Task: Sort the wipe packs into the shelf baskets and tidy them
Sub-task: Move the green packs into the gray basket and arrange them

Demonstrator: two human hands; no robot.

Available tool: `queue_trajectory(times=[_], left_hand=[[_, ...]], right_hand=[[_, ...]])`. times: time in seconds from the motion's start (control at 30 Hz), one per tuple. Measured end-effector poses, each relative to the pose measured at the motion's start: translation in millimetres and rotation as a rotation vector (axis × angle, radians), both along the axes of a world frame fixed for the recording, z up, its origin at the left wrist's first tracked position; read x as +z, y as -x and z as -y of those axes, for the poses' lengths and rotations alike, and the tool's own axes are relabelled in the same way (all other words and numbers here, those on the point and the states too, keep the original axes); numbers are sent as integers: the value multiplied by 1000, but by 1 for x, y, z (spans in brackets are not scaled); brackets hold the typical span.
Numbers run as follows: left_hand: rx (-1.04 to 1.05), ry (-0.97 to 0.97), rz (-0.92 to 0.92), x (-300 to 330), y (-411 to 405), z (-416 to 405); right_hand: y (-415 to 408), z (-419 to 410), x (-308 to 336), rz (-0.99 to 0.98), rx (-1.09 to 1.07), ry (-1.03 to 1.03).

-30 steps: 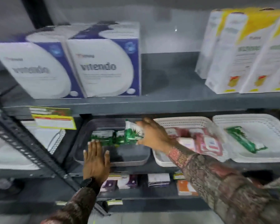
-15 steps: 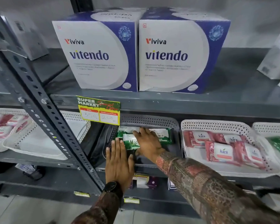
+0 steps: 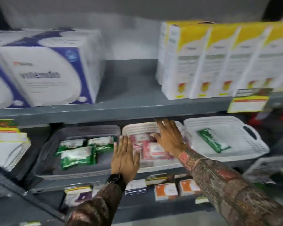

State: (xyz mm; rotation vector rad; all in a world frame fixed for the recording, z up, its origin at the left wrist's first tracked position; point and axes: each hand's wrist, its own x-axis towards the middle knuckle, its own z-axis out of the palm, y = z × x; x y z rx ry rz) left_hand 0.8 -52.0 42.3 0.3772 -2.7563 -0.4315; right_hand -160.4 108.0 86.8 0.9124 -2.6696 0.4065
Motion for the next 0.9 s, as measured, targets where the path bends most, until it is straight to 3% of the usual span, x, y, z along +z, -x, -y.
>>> queue_trajectory(times=[0.23,0.5,0.9], left_hand=[[-120,51,146,-27,48,-94],[-69,115,194,-34,56,-105],[-80,104,248,-33,56,-105]], right_hand=[[64,-166,4,254,-341,-40],[99,-223,-33,570,-500,-145],[110,-219,-45,464,-535,-93]])
